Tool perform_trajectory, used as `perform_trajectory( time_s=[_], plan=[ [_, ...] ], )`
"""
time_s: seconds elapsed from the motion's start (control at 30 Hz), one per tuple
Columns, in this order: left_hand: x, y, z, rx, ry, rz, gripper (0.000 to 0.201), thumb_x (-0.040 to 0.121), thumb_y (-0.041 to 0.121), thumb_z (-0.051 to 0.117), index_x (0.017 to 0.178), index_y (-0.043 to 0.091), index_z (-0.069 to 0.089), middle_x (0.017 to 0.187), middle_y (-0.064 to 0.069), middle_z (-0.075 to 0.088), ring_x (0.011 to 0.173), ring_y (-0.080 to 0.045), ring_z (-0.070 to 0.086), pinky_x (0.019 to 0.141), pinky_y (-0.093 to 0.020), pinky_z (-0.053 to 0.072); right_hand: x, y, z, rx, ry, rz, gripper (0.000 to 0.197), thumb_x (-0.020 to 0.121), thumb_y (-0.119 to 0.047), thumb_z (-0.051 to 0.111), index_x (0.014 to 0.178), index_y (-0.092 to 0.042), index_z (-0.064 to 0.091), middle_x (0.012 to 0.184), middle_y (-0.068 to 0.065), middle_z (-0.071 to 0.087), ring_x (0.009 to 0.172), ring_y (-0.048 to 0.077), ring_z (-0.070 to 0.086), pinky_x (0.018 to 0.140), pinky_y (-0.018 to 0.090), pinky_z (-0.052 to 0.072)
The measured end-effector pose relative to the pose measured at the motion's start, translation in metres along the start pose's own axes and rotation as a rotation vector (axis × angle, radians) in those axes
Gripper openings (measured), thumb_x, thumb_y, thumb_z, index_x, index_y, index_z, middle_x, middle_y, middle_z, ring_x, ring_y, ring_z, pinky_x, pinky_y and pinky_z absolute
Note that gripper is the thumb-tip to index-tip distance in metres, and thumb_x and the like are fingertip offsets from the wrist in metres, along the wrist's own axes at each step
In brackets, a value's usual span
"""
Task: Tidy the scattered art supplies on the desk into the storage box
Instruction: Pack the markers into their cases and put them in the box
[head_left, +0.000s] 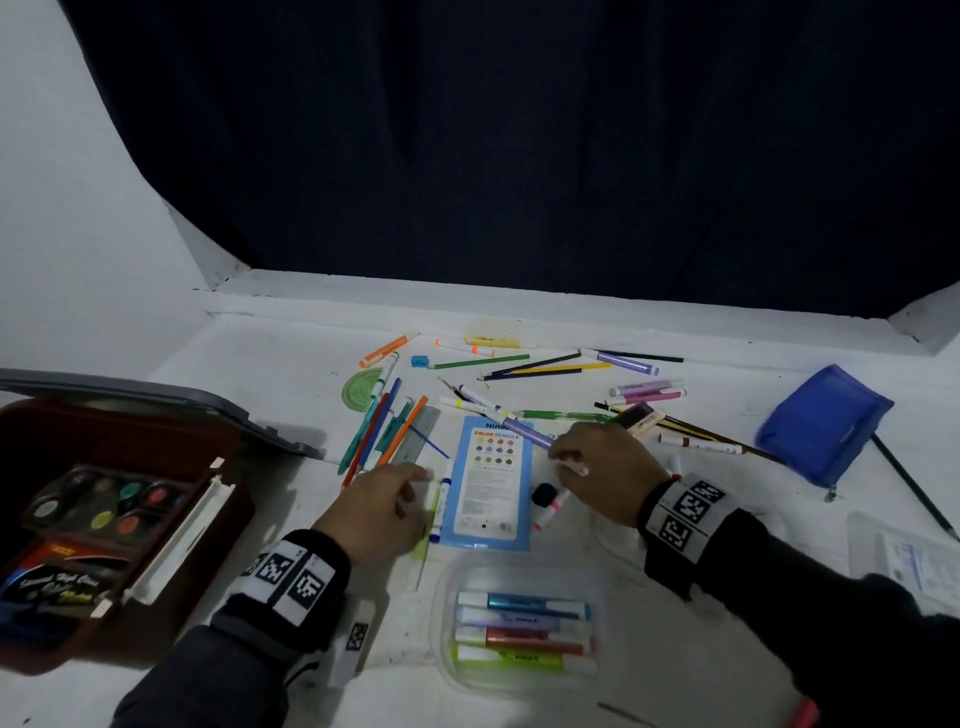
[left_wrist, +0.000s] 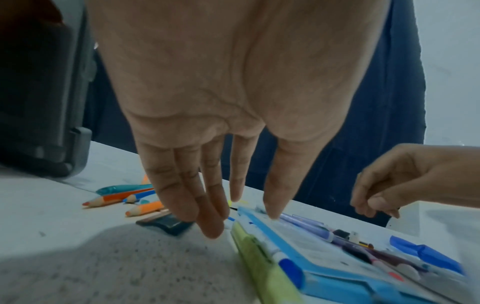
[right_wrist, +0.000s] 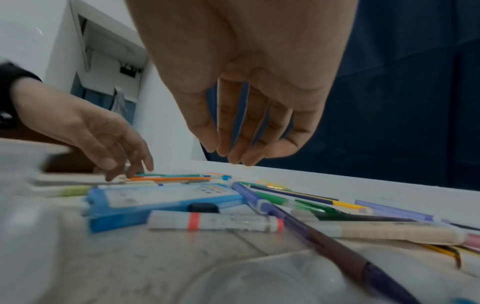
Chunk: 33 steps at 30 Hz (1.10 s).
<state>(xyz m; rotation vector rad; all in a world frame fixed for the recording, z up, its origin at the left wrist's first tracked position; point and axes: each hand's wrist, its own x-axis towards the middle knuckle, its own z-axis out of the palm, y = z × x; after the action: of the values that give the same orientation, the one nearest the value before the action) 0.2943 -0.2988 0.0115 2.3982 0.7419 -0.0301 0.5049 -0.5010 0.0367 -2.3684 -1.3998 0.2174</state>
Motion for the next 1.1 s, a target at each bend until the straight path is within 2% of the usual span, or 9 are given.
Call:
perform_trajectory(
  time_s=[0.13, 0.23, 0.5, 0.6, 0.73, 0.83, 0.93, 1.0, 1.1],
  plan=[
    [0.018, 0.005, -0.003, 0.129, -0.063, -0.006, 0.056, 0.088, 0.027, 0.07, 0.14, 0.025, 0.049, 0.117, 0.004, 0.059, 0.103, -0.012, 0.057, 0.095, -0.027, 0.049, 0.029, 0.007, 0.007, -0.102, -0.125, 0.031, 0.029, 0.09, -0.025, 0.058, 0.118, -0.02, 0.065, 0.111, 0.001, 0.062, 0.105, 0.02, 0.057, 0.09, 0.034, 0.048],
    [0.026, 0.008, -0.004, 0.143, -0.088, 0.0, 0.053, 0.087, 0.025, 0.07, 0.137, 0.025, 0.053, 0.127, 0.003, 0.06, 0.114, -0.013, 0.057, 0.097, -0.024, 0.046, 0.043, 0.007, 0.014, -0.181, -0.164, 0.031, 0.032, 0.092, -0.026, 0.054, 0.123, -0.024, 0.061, 0.116, 0.002, 0.06, 0.108, 0.021, 0.056, 0.092, 0.035, 0.048],
    [0.036, 0.009, -0.009, 0.131, -0.12, 0.011, 0.035, 0.077, 0.028, 0.08, 0.106, 0.026, 0.06, 0.098, 0.009, 0.064, 0.089, -0.008, 0.062, 0.075, -0.019, 0.049, 0.059, 0.005, 0.019, -0.246, -0.155, 0.044, 0.024, 0.092, -0.021, 0.057, 0.116, -0.02, 0.057, 0.114, 0.003, 0.061, 0.104, 0.022, 0.059, 0.084, 0.031, 0.046],
    [0.033, 0.007, -0.01, 0.066, -0.057, 0.03, 0.03, 0.076, 0.026, 0.081, 0.097, 0.027, 0.059, 0.088, 0.01, 0.066, 0.079, -0.003, 0.061, 0.065, -0.014, 0.048, 0.057, 0.004, 0.02, -0.227, -0.153, 0.051, 0.032, 0.091, -0.016, 0.055, 0.123, -0.021, 0.053, 0.117, 0.004, 0.059, 0.108, 0.023, 0.056, 0.084, 0.029, 0.043],
    [0.025, 0.003, -0.014, -0.038, 0.087, 0.075, 0.032, 0.08, 0.02, 0.077, 0.1, 0.031, 0.054, 0.077, 0.007, 0.063, 0.07, -0.009, 0.062, 0.071, -0.032, 0.057, 0.046, -0.003, 0.008, -0.184, -0.068, 0.054, 0.036, 0.088, -0.019, 0.055, 0.123, -0.026, 0.045, 0.104, 0.004, 0.056, 0.092, 0.023, 0.058, 0.075, 0.033, 0.05],
    [0.015, 0.005, -0.021, -0.168, 0.224, 0.12, 0.039, 0.085, 0.012, 0.073, 0.109, 0.035, 0.054, 0.081, 0.006, 0.064, 0.068, -0.008, 0.065, 0.062, -0.03, 0.056, 0.032, -0.007, -0.003, -0.013, -0.003, 0.056, 0.034, 0.09, -0.016, 0.052, 0.12, -0.03, 0.045, 0.094, 0.005, 0.051, 0.076, 0.019, 0.054, 0.067, 0.033, 0.05],
    [-0.002, 0.012, -0.028, -0.35, 0.341, 0.215, 0.029, 0.088, 0.014, 0.072, 0.108, 0.033, 0.062, 0.09, 0.004, 0.067, 0.075, -0.011, 0.068, 0.066, -0.03, 0.056, 0.013, -0.01, -0.012, 0.139, 0.055, 0.009, 0.033, 0.094, -0.008, 0.049, 0.119, -0.029, 0.054, 0.089, 0.005, 0.045, 0.071, 0.012, 0.044, 0.063, 0.022, 0.038],
    [-0.015, 0.02, -0.031, -0.464, 0.379, 0.263, 0.019, 0.09, 0.019, 0.071, 0.105, 0.03, 0.065, 0.088, 0.006, 0.064, 0.077, -0.016, 0.067, 0.069, -0.031, 0.054, -0.002, -0.014, -0.016, 0.198, 0.077, -0.028, 0.03, 0.095, -0.006, 0.049, 0.113, -0.026, 0.061, 0.087, 0.003, 0.042, 0.074, 0.014, 0.048, 0.068, 0.027, 0.042],
    [-0.039, 0.039, -0.034, -0.668, 0.388, 0.297, 0.019, 0.09, 0.025, 0.066, 0.108, 0.026, 0.068, 0.083, 0.001, 0.062, 0.07, -0.013, 0.057, 0.063, -0.024, 0.047, -0.026, -0.02, -0.022, 0.268, 0.07, -0.015, 0.027, 0.095, -0.004, 0.048, 0.105, -0.02, 0.067, 0.086, 0.002, 0.044, 0.076, 0.021, 0.053, 0.075, 0.044, 0.051]
  ],
)
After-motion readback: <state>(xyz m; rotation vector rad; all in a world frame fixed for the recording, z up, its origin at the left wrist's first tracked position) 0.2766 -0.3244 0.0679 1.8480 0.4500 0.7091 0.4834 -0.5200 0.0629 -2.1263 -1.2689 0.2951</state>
